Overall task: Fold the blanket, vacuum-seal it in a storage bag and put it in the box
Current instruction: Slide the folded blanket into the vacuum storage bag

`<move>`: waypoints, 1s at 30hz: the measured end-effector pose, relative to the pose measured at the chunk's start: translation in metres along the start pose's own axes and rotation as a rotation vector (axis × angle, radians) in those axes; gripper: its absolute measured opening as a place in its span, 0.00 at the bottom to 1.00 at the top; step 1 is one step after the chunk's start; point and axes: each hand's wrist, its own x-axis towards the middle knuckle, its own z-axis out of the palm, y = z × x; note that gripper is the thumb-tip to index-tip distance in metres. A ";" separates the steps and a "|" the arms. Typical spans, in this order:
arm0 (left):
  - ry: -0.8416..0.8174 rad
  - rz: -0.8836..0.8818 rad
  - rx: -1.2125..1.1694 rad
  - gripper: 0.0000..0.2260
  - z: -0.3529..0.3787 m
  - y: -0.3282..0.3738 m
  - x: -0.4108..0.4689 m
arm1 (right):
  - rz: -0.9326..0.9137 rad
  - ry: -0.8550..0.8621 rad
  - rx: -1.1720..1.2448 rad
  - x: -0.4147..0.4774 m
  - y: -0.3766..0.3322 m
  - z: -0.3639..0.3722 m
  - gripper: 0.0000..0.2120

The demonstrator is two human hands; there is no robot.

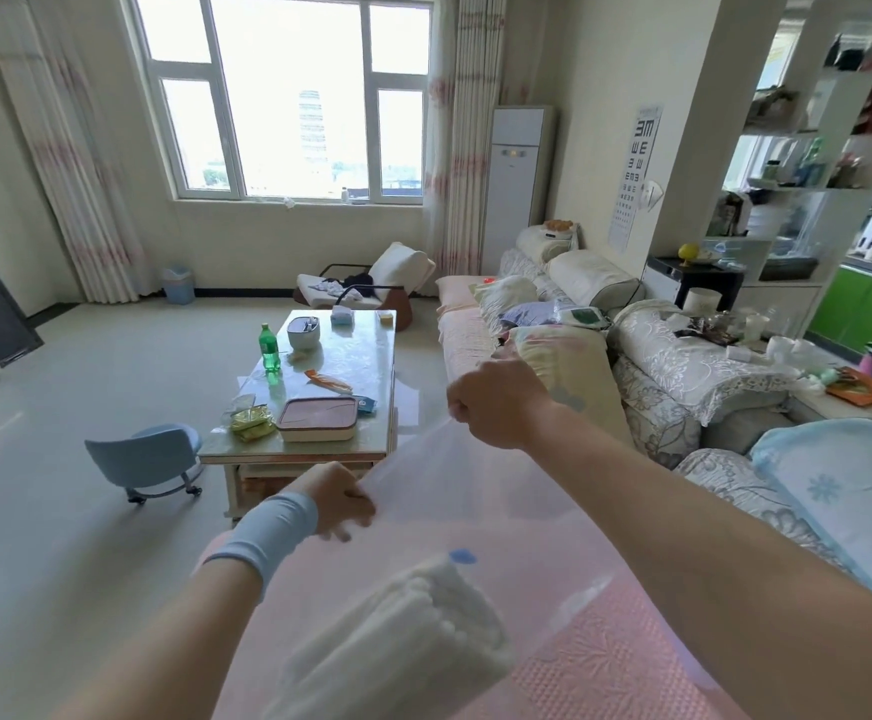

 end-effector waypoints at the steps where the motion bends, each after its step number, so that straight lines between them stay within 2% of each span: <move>1: -0.006 -0.011 -0.020 0.04 0.002 0.000 -0.001 | 0.010 -0.028 -0.172 0.004 -0.005 0.001 0.08; 2: 0.002 0.010 -0.025 0.04 0.003 0.003 0.000 | 0.004 -0.079 -0.345 0.008 -0.014 0.002 0.08; 3: 0.013 0.034 -0.029 0.05 0.005 0.011 0.004 | -0.009 -0.147 -0.465 0.011 -0.026 0.005 0.13; 5: 0.003 0.055 -0.061 0.05 0.009 0.032 0.007 | -0.088 -0.250 -0.500 0.018 -0.051 0.018 0.28; 6: -0.004 0.051 -0.100 0.05 0.009 0.040 0.011 | -0.142 -0.264 -0.452 0.020 -0.059 0.025 0.27; 7: -0.007 0.042 -0.128 0.05 0.008 0.046 0.013 | -0.181 -0.255 -0.386 0.020 -0.064 0.031 0.22; 10: 0.055 0.064 -0.138 0.05 0.003 0.042 0.017 | -0.132 -0.168 -0.138 0.024 -0.055 0.044 0.10; 12: 0.081 0.081 -0.065 0.08 0.006 0.023 0.017 | -0.100 -0.142 -0.079 0.031 -0.046 0.051 0.08; 14: -0.004 0.004 0.114 0.14 0.018 0.000 0.018 | -0.095 -0.134 -0.079 0.038 -0.039 0.062 0.08; 15: -0.062 -0.026 0.173 0.13 0.025 -0.012 0.020 | -0.089 -0.134 -0.071 0.042 -0.035 0.068 0.08; 17: -0.091 -0.111 0.118 0.07 0.030 -0.026 0.030 | -0.076 -0.139 -0.037 0.048 -0.026 0.079 0.08; 20: 0.067 -0.083 -0.001 0.03 0.020 -0.032 0.057 | -0.064 -0.107 -0.029 0.062 -0.014 0.094 0.10; 22: 0.157 -0.083 -0.047 0.03 0.009 -0.027 0.075 | -0.029 -0.076 -0.033 0.073 -0.005 0.099 0.12; 26: 0.350 -0.017 0.099 0.09 -0.008 -0.017 0.109 | 0.056 -0.015 0.001 0.097 0.019 0.101 0.14; 30: 0.516 0.038 0.268 0.11 -0.032 -0.004 0.128 | 0.068 0.086 -0.011 0.108 0.033 0.097 0.17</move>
